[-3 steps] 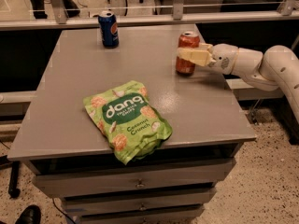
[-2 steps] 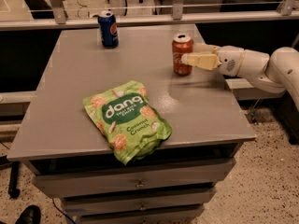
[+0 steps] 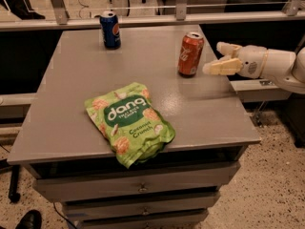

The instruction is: Place coke can upright

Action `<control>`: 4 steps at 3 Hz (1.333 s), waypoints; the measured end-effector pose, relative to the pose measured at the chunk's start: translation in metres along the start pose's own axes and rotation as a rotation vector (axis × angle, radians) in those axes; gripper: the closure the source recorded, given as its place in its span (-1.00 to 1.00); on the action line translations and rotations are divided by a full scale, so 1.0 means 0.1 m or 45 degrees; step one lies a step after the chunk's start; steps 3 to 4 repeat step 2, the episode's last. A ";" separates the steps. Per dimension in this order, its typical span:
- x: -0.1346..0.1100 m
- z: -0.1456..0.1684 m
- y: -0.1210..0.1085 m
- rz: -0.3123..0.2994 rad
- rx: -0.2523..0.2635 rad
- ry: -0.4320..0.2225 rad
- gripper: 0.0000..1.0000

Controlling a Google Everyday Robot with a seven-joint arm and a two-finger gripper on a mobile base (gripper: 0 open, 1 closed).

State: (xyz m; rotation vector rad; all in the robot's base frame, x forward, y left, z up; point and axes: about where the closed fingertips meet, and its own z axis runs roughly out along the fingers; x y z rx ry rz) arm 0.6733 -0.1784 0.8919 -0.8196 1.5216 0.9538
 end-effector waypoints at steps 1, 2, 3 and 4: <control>-0.14 -0.43 0.06 -0.169 0.049 0.082 -1.00; -0.41 -0.87 0.17 -0.328 0.133 0.123 -1.00; -0.41 -0.87 0.17 -0.328 0.133 0.123 -1.00; -0.41 -0.87 0.17 -0.328 0.133 0.123 -1.00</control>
Offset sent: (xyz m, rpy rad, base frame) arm -0.0853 -0.1336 0.0963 -0.3391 -0.3258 -0.1722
